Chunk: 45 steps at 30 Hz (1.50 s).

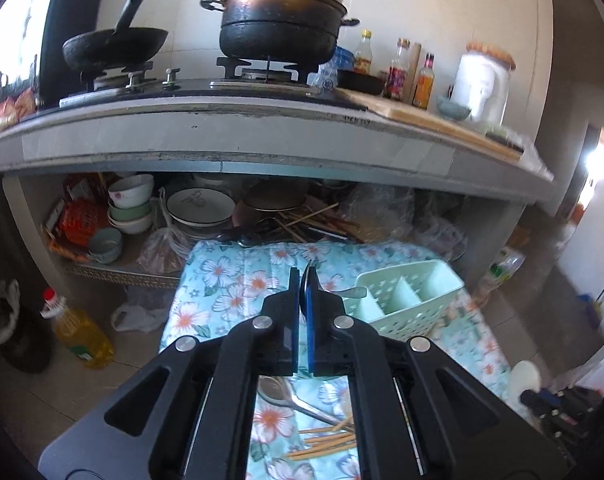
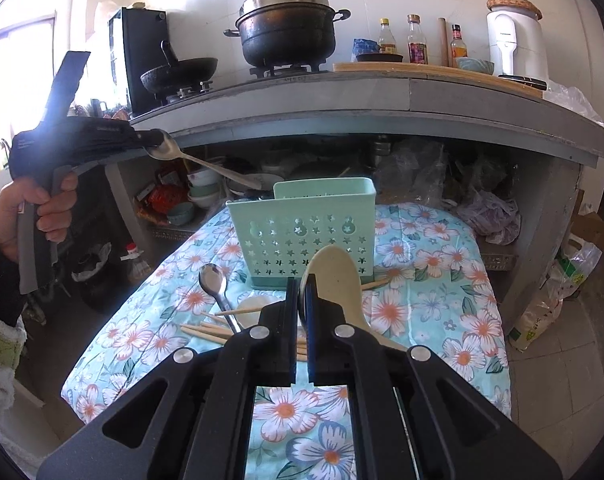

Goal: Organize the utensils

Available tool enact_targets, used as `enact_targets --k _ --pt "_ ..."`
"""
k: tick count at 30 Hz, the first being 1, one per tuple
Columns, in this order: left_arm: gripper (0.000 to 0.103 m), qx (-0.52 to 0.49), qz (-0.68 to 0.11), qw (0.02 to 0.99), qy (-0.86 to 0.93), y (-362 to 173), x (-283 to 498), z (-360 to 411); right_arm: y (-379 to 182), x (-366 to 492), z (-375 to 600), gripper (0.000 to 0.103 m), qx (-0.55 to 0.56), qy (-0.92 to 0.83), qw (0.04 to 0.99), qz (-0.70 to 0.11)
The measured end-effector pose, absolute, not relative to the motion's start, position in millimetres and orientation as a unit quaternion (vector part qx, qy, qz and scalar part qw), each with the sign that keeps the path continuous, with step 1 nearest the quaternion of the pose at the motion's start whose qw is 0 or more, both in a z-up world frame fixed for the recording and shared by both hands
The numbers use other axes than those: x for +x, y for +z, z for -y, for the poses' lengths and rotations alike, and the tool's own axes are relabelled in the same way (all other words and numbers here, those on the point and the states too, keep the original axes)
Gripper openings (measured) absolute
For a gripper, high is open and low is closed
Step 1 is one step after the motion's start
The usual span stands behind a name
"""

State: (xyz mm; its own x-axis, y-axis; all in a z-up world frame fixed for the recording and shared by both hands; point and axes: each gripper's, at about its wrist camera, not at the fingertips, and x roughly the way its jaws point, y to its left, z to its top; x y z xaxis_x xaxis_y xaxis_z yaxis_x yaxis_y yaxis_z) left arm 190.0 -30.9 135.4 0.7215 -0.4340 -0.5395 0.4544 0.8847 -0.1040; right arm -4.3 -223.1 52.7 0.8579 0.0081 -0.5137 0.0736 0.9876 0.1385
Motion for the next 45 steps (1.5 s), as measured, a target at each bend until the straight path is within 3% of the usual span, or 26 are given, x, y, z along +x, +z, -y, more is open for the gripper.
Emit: enact_targets --k 9,16,17,21,28,45 --pt "0.002 0.112 -0.294 0.923 -0.219 117 203 73 47 3 230 0.004 0.09 -0.018 0.959 -0.268" --pt "0.005 0.092 -0.3 0.918 -0.244 107 215 89 43 4 235 0.004 0.107 -0.027 0.957 -0.27" --pt "0.007 0.086 -0.299 0.918 -0.248 106 216 90 43 4 235 0.004 0.109 -0.029 0.957 -0.269" --pt "0.035 0.077 -0.279 0.924 -0.249 108 211 90 45 2 239 0.004 0.115 -0.032 0.957 -0.264" --pt "0.06 0.016 -0.271 0.931 -0.245 108 195 62 52 0 259 0.004 0.138 -0.022 0.957 -0.253" --pt "0.072 -0.066 -0.322 0.916 -0.231 50 149 -1 180 57 336 0.004 0.247 0.147 0.952 -0.105"
